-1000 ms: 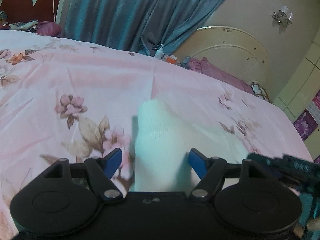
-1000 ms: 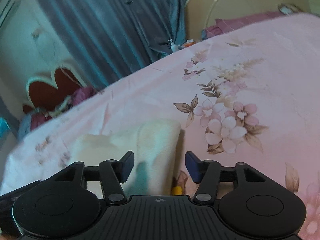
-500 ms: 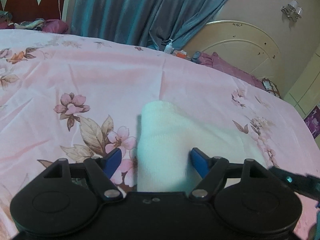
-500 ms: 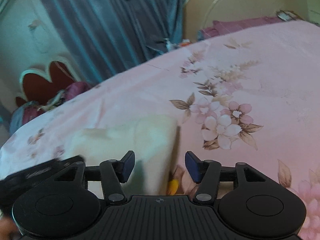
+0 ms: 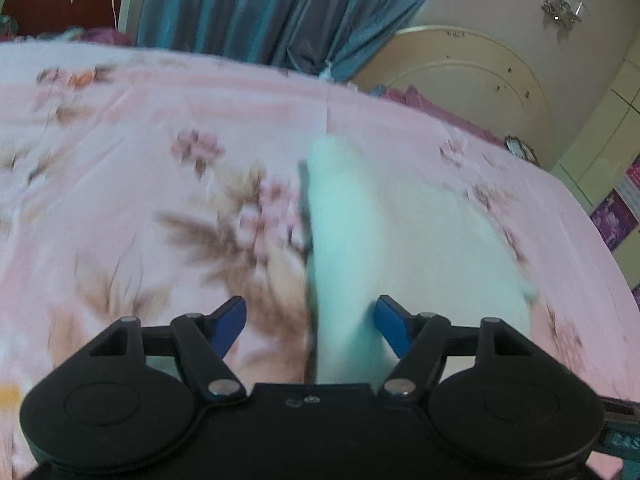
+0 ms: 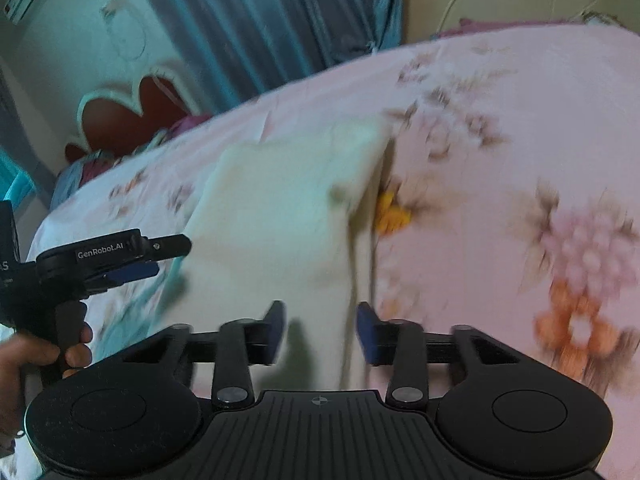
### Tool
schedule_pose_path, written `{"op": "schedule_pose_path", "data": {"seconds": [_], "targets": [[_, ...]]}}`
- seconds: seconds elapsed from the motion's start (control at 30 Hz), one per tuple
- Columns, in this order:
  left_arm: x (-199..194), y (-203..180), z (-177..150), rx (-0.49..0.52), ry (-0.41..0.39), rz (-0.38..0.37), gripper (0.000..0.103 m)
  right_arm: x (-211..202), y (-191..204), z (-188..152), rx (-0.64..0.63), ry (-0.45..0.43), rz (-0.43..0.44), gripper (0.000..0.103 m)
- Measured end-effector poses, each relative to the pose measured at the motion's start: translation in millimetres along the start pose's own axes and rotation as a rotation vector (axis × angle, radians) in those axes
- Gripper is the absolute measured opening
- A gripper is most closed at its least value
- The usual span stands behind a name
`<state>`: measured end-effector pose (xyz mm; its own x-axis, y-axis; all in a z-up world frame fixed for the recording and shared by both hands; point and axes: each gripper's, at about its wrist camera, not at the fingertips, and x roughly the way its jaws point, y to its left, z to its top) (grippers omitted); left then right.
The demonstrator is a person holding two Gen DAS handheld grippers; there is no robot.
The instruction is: Fold small clothes
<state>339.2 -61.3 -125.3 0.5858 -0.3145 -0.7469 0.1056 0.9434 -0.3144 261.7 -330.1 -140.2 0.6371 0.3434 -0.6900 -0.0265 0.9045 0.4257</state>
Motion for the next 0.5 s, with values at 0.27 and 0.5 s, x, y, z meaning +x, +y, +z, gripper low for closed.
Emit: {"op": "schedule_pose_path", "data": {"seconds": [0.27,0.5], "targets": [[-6,0,-32,0.0,0.052,-0.05,0.049,5,2,-15,0.017,0.025,-0.018,0.017],[-6,-14,-38,0.023,0.071,-0.087,0.033,-7,4,-9,-0.026,0.023,-0.057,0.004]]}}
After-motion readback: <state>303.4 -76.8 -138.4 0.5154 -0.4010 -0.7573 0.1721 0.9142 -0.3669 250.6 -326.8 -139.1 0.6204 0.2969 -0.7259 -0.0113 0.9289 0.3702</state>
